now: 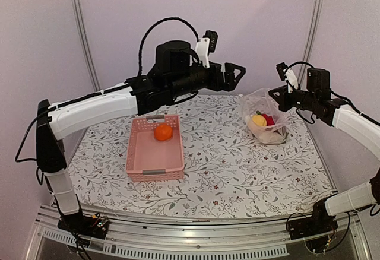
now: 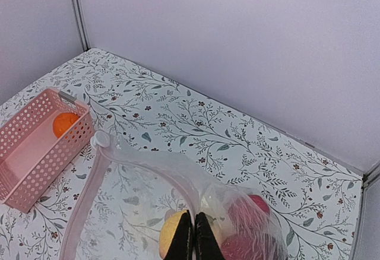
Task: Place the food in the zip-top bag and seal the zipper
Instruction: Place the fake fruit in the zipper food storage bag, then adjust the fake fruit in the bin.
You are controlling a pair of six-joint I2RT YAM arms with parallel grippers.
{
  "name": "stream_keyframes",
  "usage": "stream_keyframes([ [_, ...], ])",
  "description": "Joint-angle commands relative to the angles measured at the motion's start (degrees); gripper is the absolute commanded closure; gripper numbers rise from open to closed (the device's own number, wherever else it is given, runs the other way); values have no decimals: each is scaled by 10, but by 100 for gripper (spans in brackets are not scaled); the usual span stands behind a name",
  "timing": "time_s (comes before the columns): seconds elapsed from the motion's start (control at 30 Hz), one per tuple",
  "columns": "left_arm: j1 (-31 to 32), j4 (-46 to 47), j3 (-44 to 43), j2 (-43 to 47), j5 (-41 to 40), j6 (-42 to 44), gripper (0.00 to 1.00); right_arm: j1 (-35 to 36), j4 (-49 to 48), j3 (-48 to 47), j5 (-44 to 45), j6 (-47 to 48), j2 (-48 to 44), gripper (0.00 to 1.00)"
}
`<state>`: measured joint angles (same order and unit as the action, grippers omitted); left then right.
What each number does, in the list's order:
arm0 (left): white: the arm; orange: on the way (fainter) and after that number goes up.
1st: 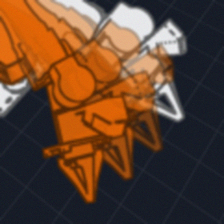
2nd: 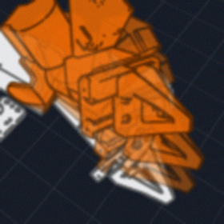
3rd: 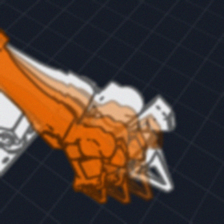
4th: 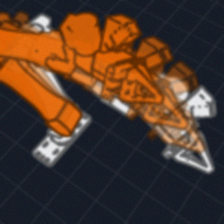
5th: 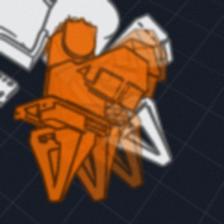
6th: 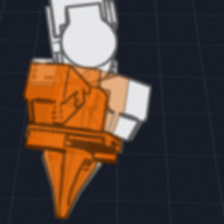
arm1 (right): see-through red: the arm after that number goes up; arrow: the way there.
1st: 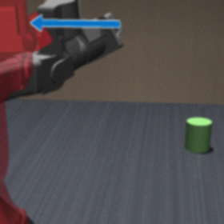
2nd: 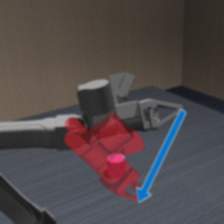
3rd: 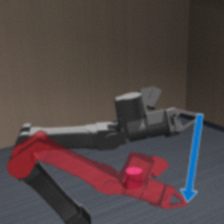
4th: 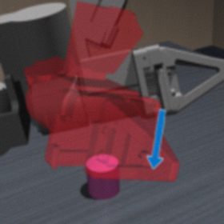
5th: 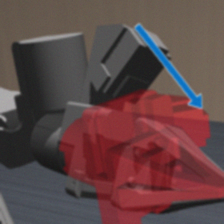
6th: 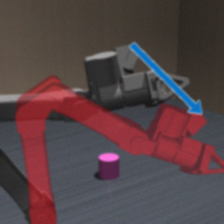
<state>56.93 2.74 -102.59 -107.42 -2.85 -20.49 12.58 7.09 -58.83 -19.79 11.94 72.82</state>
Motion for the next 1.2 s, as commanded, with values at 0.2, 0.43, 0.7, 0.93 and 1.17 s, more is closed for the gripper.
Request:
stream_keyframes([
  [0.2,-43,-212,171,100,-173,60,1,-1,8,-5,9,3,-8,100],
  [0.43,-117,-320,237,108,-183,22,2,-2,7,-4,6,5,1,100],
  [0.7,-176,-314,277,70,-158,-17,1,-2,7,-3,6,5,7,100],
  [0.93,-201,-308,256,8,-137,-32,1,-1,7,-2,7,7,8,100],
  [1.17,-226,-297,238,-31,-125,-38,1,-2,6,-1,6,9,9,100],
])
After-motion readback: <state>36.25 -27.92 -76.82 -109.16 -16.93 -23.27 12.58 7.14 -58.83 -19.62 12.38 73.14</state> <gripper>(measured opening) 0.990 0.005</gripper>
